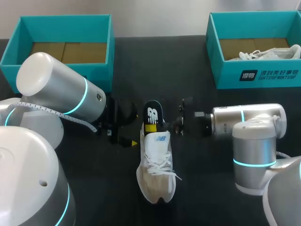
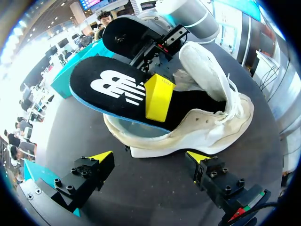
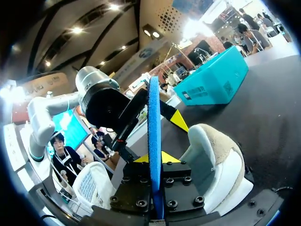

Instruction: Take the shoe out of the shoebox, open the shoe tongue, remove and reinsert the insole, then place the shoe into the shoebox

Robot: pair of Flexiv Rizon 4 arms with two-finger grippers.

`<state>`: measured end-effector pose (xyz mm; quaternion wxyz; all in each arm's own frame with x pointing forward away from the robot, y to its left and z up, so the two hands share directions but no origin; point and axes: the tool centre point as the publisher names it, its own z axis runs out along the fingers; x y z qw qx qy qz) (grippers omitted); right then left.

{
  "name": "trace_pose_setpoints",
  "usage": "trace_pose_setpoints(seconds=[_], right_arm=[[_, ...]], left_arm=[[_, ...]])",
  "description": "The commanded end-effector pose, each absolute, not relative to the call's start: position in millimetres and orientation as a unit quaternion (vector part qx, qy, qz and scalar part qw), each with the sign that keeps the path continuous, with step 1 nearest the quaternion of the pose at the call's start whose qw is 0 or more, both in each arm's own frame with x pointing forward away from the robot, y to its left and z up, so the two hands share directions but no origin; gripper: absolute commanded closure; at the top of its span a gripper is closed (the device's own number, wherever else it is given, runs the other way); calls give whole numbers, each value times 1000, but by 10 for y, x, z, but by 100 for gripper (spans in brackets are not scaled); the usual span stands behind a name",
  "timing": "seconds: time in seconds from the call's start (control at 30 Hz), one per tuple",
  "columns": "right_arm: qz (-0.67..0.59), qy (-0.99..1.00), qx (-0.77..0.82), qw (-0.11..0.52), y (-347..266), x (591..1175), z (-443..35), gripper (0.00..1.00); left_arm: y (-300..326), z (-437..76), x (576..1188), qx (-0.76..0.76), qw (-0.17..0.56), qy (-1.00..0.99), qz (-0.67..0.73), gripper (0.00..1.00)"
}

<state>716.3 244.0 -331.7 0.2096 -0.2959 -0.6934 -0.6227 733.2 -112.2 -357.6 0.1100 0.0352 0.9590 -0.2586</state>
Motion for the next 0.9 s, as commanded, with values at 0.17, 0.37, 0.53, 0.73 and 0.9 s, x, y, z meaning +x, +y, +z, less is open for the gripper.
trace_pose_setpoints(seconds=[0.17,0.37,0.53,0.73,0.9], right_arm=[[-616,-680,-316,240,2483,6957,-3530,100],[-624,-669,-323,242,2499,6890,-3565,100],[-629,-679,-308,219,2472,6981,-3428,67],[-631,-695,-286,192,2458,7098,-3255,58],[-629,-703,-279,180,2435,7153,-3203,59]], left_arm=[[-1106,-3570,7323,36,110,959,-260,0],[-1106,-3570,7323,36,110,959,-260,0],[-1106,-3570,7323,36,110,959,-260,0],[-1106,-3570,7323,36,110,959,-260,0],[-1106,-3570,7323,36,110,959,-260,0]])
